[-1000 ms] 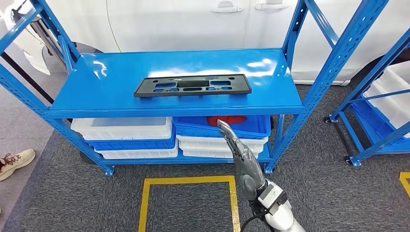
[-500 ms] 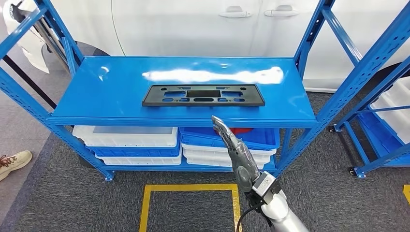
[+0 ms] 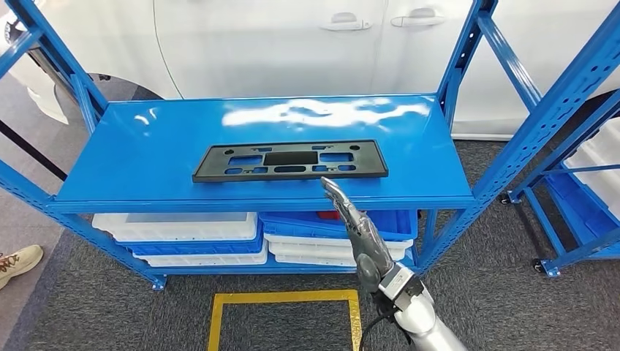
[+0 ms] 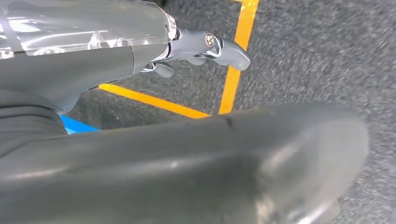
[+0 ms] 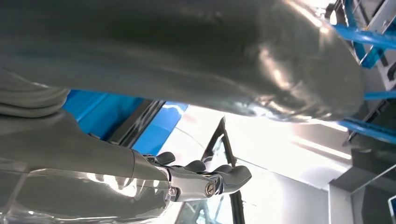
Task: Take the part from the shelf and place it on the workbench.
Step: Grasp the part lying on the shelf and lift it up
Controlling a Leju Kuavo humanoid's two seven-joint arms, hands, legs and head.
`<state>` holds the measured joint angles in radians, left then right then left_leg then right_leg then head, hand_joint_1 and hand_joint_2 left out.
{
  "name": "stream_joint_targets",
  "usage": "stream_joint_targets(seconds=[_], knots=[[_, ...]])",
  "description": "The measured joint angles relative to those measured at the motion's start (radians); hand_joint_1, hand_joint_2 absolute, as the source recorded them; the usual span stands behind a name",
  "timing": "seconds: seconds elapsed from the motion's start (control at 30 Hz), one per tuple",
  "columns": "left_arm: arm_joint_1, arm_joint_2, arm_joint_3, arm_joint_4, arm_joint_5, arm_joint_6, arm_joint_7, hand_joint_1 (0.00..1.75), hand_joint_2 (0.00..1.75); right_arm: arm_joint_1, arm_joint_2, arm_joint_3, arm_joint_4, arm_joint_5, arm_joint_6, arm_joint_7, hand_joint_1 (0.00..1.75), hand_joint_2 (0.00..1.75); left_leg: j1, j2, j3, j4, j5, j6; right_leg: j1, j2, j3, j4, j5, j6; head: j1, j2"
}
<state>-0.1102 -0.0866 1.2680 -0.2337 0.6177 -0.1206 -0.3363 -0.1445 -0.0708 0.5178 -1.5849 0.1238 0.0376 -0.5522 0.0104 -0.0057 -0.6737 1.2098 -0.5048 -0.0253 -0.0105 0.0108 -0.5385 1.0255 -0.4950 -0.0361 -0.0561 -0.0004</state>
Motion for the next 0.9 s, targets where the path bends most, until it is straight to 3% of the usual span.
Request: stream_joint_targets(seconds=[0.03,0.07,0.13,0.27,0.33,0.4,0.43,0.47,0.53,0.6,0.73,0.77,0.83,0.9], knots=[[0.000,0.001,0.000,0.000,0.000,0.001,0.000,0.00,0.00,-0.006,0.001,0.004,0.001,0.000,0.005,0.001,0.00,0.44,-0.002,0.001,0.020,-0.067,0.046,0.008,0.000,0.000,0.011,-0.001,-0.008,0.001,0.000,0.000],[0.000,0.002,0.000,0.000,0.000,0.001,0.000,0.00,0.00,-0.013,0.002,0.008,0.003,-0.001,0.011,0.002,0.00,0.87,-0.007,0.002,0.036,-0.123,0.072,0.015,0.001,0.000,0.019,-0.003,-0.014,0.004,0.000,0.000],[0.000,0.005,0.000,0.000,-0.001,0.003,-0.001,0.00,0.00,-0.025,0.004,0.015,0.010,-0.006,0.024,0.005,0.00,1.75,-0.017,0.004,0.051,-0.182,0.085,0.030,0.001,0.001,0.027,-0.005,-0.022,0.014,0.000,0.000],[0.002,0.006,0.000,0.001,0.000,0.005,-0.001,0.00,0.00,-0.051,0.005,0.027,0.028,-0.014,0.040,0.009,0.00,1.75,-0.012,0.003,0.086,-0.212,0.082,0.050,0.003,-0.002,0.032,0.029,-0.034,0.037,0.000,0.000],[-0.001,0.006,0.000,0.001,0.000,0.005,0.000,0.00,0.00,-0.071,0.005,0.032,0.042,-0.017,0.045,0.013,0.00,1.75,-0.010,0.003,0.101,-0.215,0.075,0.056,0.000,-0.004,-0.022,0.123,-0.074,0.044,0.000,0.000],[-0.001,0.006,0.000,0.001,0.000,0.005,0.001,0.00,0.00,-0.079,0.006,0.038,0.059,-0.018,0.049,0.016,0.00,1.75,-0.011,0.002,0.111,-0.215,0.063,0.058,-0.002,-0.004,-0.103,0.233,-0.114,0.050,0.000,0.000],[0.000,0.006,0.000,0.001,0.000,0.005,0.002,0.00,0.00,-0.080,0.006,0.040,0.067,-0.018,0.049,0.017,0.00,1.75,-0.011,0.001,0.118,-0.214,0.057,0.057,-0.003,-0.005,-0.130,0.256,-0.115,0.052,0.000,0.000],[0.001,0.006,0.000,0.001,0.000,0.005,0.003,0.00,0.00,-0.083,0.008,0.042,0.074,-0.018,0.049,0.018,0.00,1.75,-0.010,0.000,0.128,-0.214,0.049,0.056,-0.004,-0.005,-0.139,0.242,-0.092,0.052,0.000,0.000],[0.002,0.005,0.000,0.002,0.000,0.005,0.004,0.00,0.00,-0.093,0.011,0.046,0.086,-0.016,0.049,0.018,0.00,1.75,-0.009,-0.001,0.149,-0.213,0.031,0.050,-0.006,-0.005,-0.119,0.130,0.003,0.051,0.000,0.000],[0.000,0.005,0.000,0.002,0.000,0.005,0.003,0.00,0.00,-0.106,0.016,0.053,0.097,-0.014,0.048,0.022,0.00,1.75,-0.011,-0.002,0.162,-0.209,0.014,0.040,-0.003,-0.006,-0.095,0.032,0.058,0.044,0.000,0.000],[-0.003,0.005,0.000,0.002,-0.001,0.004,0.000,0.00,0.00,-0.121,0.030,0.063,0.109,-0.002,0.040,0.031,0.00,1.75,-0.011,-0.001,0.169,-0.193,-0.001,0.018,0.000,-0.002,-0.082,0.009,0.058,0.016,0.001,0.000],[-0.004,0.004,0.000,0.002,-0.001,0.003,-0.001,0.00,0.00,-0.125,0.034,0.065,0.110,0.001,0.036,0.032,0.00,1.75,-0.009,-0.001,0.158,-0.170,-0.006,0.014,-0.001,-0.003,-0.074,0.006,0.054,0.010,0.001,0.000],[-0.005,0.003,0.000,0.003,-0.001,0.003,-0.001,0.00,0.00,-0.130,0.041,0.068,0.111,0.006,0.029,0.035,0.00,1.75,-0.005,0.000,0.100,-0.068,-0.034,0.004,-0.002,-0.004,-0.060,0.002,0.046,0.003,0.000,0.000],[-0.003,0.003,0.000,0.003,-0.001,0.004,-0.001,0.00,0.00,-0.131,0.044,0.070,0.113,0.021,0.016,0.036,0.00,1.75,-0.003,0.000,0.016,0.056,-0.077,-0.004,-0.002,-0.004,-0.049,0.002,0.037,0.000,0.000,0.000]])
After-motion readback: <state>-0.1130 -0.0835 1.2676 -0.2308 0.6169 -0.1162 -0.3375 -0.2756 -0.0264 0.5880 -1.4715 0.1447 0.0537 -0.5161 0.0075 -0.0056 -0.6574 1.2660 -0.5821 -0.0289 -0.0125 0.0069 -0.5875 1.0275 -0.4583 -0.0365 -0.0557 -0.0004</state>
